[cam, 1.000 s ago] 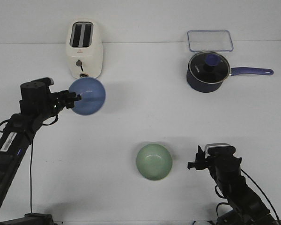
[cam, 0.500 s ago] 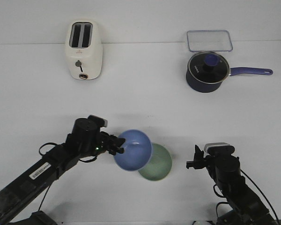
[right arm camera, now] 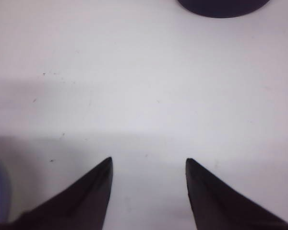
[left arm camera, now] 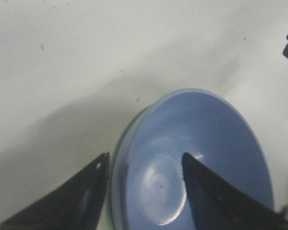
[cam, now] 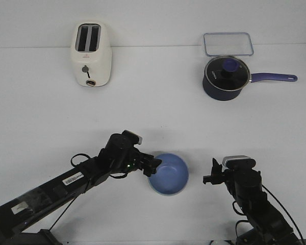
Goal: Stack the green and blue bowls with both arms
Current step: 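Open the left gripper and withdraw it from the stacked bowls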
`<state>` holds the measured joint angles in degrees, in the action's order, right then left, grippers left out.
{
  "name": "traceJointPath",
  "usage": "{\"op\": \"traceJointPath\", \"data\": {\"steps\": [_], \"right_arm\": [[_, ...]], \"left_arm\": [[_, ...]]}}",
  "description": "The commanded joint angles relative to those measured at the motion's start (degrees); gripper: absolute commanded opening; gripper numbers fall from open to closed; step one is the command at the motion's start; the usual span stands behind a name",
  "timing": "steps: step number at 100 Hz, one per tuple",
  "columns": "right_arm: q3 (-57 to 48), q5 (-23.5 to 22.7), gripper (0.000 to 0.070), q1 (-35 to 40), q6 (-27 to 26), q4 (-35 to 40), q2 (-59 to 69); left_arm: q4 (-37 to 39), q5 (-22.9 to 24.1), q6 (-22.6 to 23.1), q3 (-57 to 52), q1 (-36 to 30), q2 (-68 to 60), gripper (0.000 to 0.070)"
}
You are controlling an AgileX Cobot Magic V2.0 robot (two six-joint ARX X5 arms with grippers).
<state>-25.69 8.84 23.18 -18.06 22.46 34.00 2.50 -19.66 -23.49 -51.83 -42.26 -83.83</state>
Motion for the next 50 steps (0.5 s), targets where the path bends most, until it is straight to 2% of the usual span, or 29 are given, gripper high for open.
{"op": "traceJointPath", "data": {"steps": [1, 13, 23, 26, 28, 32, 33, 34, 35, 38, 50], "right_arm": [[-0.2, 0.2, 0.0306, 0.2, -0.1, -0.3, 0.2], [-0.2, 0.2, 0.0306, 0.2, -0.1, -0.3, 0.2], [-0.2, 0.8, 0.0288, 0.2, -0.1, -0.5, 0.2], [-0.2, 0.9, 0.0244, 0.2, 0.0, -0.7, 0.0], [-0.2, 0.9, 0.0202, 0.2, 0.0, -0.8, -0.1], [-0.2, 0.7, 0.0090, 0.2, 0.1, -0.9, -0.5], [-0.2, 0.6, 0.0059, 0.2, 0.1, -1.0, -0.7], [-0.2, 0.6, 0.0028, 0.2, 0.1, -1.0, -0.8], [-0.2, 0.6, 0.0000, 0.2, 0.1, -1.0, -1.0], [-0.2, 0.7, 0.0000, 0.2, 0.1, -1.0, -1.6], [0.7, 2.2, 0.0000, 0.2, 0.2, -2.1, -6.6]], "left_arm": [[-0.1, -0.3, 0.5, -1.1, 0.3, 1.0, 0.0387], [-2.5, 0.4, 2.6, -1.1, 3.6, 5.3, 0.0381], [-6.0, 4.3, 6.1, -1.1, 7.7, 11.0, 0.0371], [-7.4, 6.1, 7.5, -1.1, 9.1, 13.0, 0.0344], [-8.3, 7.4, 8.5, -1.1, 10.1, 14.4, 0.0299], [-10.5, 10.4, 11.0, -1.1, 12.3, 17.6, 0.0131], [-10.7, 10.7, 11.3, -1.1, 12.5, 18.0, 0.0107], [-11.5, 11.7, 12.2, -1.1, 13.2, 19.0, 0.0038], [-12.0, 12.3, 12.9, -1.1, 13.7, 19.8, 0.0000], [-13.2, 14.4, 14.3, -1.1, 15.1, 21.9, 0.0020], [-15.4, 21.9, 18.3, 0.9, 20.4, 30.6, 0.0012]]}}
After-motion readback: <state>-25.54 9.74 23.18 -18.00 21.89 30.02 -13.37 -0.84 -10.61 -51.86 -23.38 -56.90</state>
